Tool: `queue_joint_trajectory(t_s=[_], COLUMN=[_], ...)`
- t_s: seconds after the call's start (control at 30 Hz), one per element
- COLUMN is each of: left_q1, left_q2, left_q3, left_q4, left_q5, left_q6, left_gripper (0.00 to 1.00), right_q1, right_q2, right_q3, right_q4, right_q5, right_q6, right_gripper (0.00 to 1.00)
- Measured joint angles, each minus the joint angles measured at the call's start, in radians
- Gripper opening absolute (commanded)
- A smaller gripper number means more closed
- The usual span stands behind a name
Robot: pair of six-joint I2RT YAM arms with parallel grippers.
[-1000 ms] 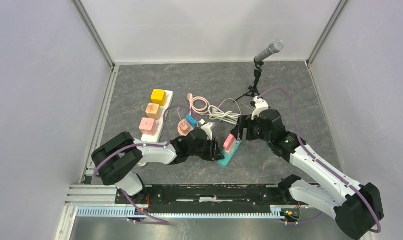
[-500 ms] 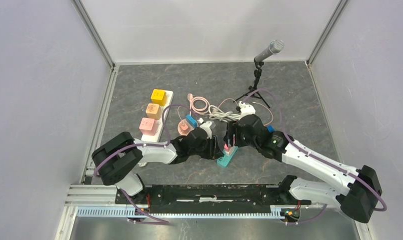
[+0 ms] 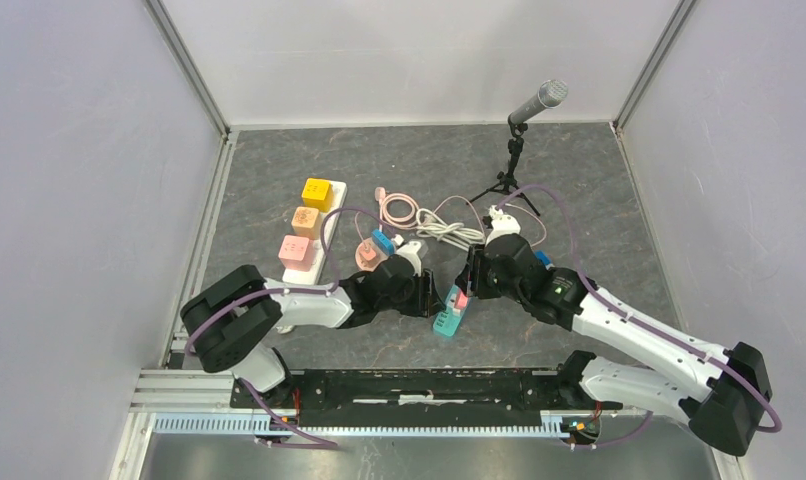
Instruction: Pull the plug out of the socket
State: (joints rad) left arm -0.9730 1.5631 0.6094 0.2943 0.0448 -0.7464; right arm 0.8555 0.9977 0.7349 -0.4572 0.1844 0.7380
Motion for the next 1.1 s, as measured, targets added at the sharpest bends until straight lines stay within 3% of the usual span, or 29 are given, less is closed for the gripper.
queue_joint_trajectory(t_s=[0.4, 0.43, 0.53, 0.6, 0.7, 0.8, 0.9, 1.1], left_q1=[0.0, 0.0, 0.0, 0.0, 0.0, 0.0, 0.0, 0.0], left_q2=[-0.121, -0.138, -0.172, -0.188, -0.199, -0.199, -0.199, -0.198], left_q3=[-0.001, -0.001, -0.001, -0.005, -0.014, -0.018, -0.018, -0.018], left_q4=[-0.045, -0.054, -0.07, -0.078, -0.083, -0.085, -0.085, -0.082], left_q5=[-0.109, -0.122, -0.148, -0.165, -0.183, -0.193, -0.193, -0.185], left_q6=[0.0, 0.0, 0.001, 0.002, 0.002, 0.002, 0.002, 0.002], left_gripper=[0.65, 0.66, 0.69, 0.71, 0.73, 0.74, 0.74, 0.72], right_q1=[-0.064, -0.076, -0.093, -0.098, -0.099, -0.099, -0.099, -0.099], right_q2=[0.048, 0.059, 0.088, 0.108, 0.133, 0.132, 0.113, 0.046], right_q3=[-0.013, -0.01, 0.008, 0.012, 0.014, 0.014, 0.014, 0.01], right_q4=[0.122, 0.133, 0.144, 0.146, 0.121, 0.077, 0.035, 0.0], right_q5=[-0.002, -0.002, -0.003, -0.003, -0.005, -0.01, -0.025, -0.069], right_q6=[-0.047, -0.06, -0.097, -0.12, -0.151, -0.18, -0.195, -0.192], right_gripper=[0.29, 0.33, 0.72, 0.85, 0.91, 0.91, 0.83, 0.49])
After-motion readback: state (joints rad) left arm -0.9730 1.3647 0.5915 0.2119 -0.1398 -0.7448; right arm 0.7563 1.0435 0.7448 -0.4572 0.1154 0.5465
